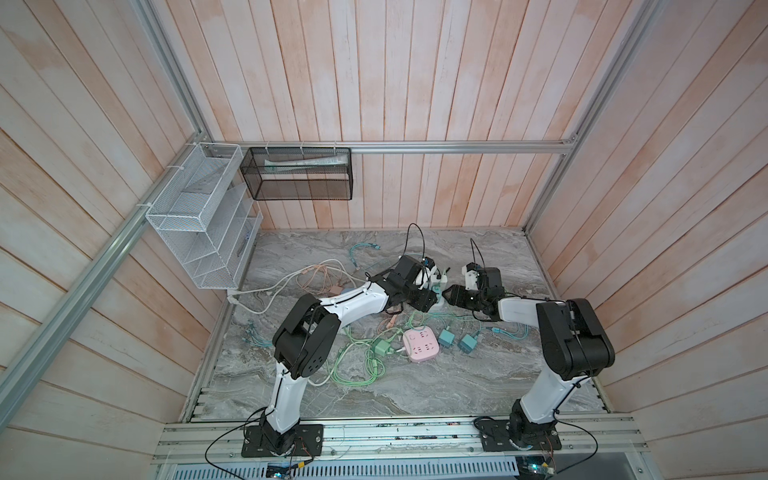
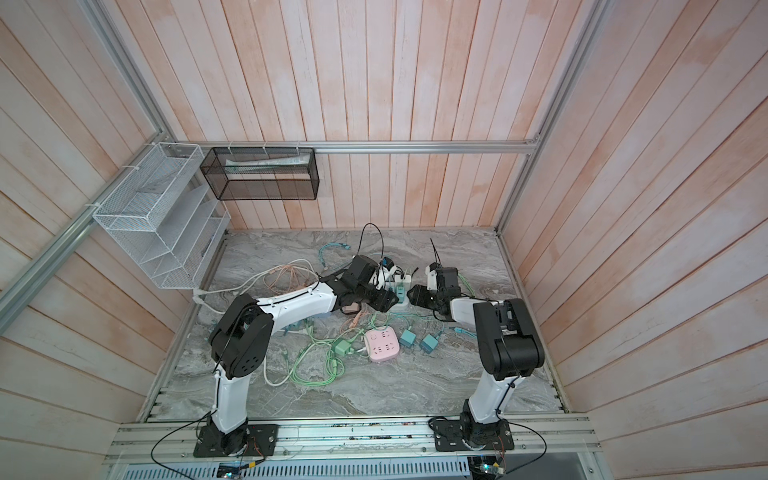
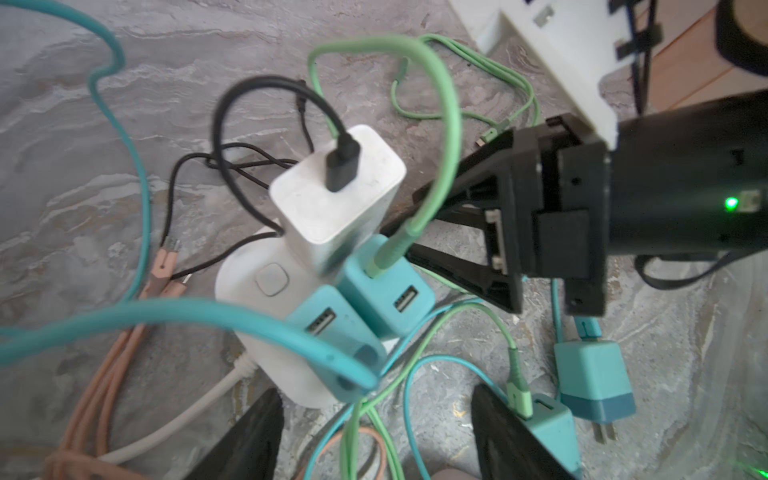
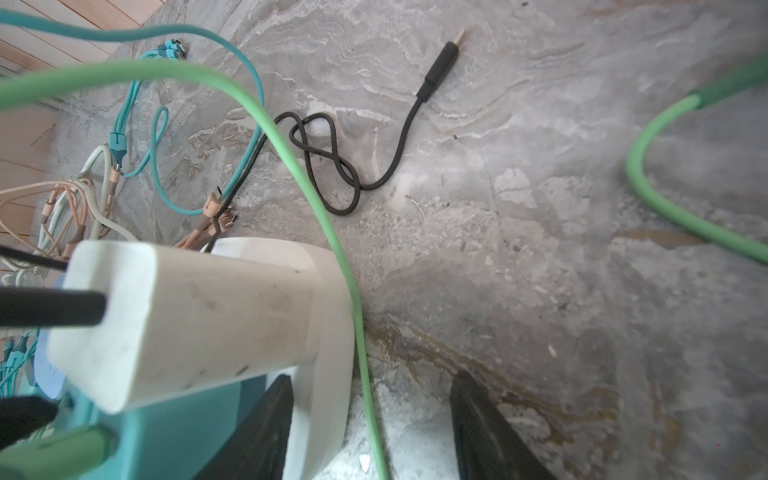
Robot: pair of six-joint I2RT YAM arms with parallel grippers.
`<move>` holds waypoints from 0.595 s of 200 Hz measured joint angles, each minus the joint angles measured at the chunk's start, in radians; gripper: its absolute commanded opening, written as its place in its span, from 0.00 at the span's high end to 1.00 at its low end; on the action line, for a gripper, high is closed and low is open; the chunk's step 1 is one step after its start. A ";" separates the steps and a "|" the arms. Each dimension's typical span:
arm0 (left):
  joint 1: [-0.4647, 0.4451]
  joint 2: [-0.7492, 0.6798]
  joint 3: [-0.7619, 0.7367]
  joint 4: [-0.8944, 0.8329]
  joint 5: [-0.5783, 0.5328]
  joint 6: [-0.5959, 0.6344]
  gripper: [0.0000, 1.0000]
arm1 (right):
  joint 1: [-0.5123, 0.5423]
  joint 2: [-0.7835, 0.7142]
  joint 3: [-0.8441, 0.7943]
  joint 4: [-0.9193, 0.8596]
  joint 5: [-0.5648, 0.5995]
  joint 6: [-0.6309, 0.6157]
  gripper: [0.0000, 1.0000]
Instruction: Pull the plug off the socket
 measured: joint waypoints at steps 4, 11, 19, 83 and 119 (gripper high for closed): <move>0.006 -0.001 -0.008 0.004 -0.001 0.005 0.26 | 0.001 0.000 0.000 0.000 -0.002 0.000 0.41; 0.014 -0.002 -0.020 0.006 -0.001 0.017 0.26 | 0.001 0.000 0.000 0.000 -0.006 0.000 0.41; 0.025 -0.002 -0.030 0.006 -0.001 0.035 0.26 | 0.002 0.000 0.000 0.000 -0.011 0.000 0.41; 0.033 -0.001 -0.040 0.030 0.066 0.195 0.26 | 0.012 0.001 0.000 -0.001 -0.025 0.003 0.42; 0.033 0.025 -0.024 0.039 0.098 0.275 0.25 | 0.013 0.007 0.000 -0.005 -0.025 0.003 0.42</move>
